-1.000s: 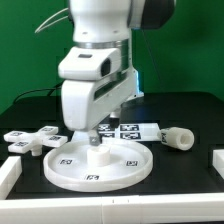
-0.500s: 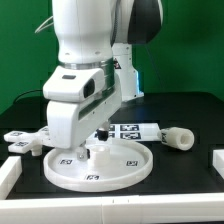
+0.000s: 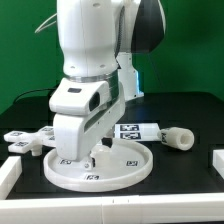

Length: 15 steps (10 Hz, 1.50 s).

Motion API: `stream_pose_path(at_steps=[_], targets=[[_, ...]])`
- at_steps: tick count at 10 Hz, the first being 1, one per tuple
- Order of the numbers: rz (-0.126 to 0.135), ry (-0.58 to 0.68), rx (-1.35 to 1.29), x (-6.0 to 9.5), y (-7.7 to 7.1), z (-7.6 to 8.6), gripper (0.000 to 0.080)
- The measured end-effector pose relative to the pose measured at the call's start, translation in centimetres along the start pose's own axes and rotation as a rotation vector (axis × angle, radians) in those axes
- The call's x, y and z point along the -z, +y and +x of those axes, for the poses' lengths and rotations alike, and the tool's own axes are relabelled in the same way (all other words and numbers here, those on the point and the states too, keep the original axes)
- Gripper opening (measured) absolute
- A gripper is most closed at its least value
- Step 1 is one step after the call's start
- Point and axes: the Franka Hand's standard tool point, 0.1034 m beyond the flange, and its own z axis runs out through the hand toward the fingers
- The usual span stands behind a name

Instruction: Assemble round table

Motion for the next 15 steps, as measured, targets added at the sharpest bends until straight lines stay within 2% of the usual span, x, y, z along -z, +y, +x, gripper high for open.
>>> stream_pose_path(at_steps=[1, 2, 3, 11, 15], targets=[[0.000, 0.000, 0.000, 0.0, 0.0, 0.0, 0.0649], [0.000, 0.000, 0.001, 0.0, 0.0, 0.0, 0.0563], [-0.002, 0.000, 0.001, 0.1, 0.0, 0.0, 0.0428], [-0.002, 0.000, 0.001, 0.1, 0.0, 0.4, 0.0414], [-0.022, 0.023, 0.051, 0.4, 0.9, 5.2, 0.0416]])
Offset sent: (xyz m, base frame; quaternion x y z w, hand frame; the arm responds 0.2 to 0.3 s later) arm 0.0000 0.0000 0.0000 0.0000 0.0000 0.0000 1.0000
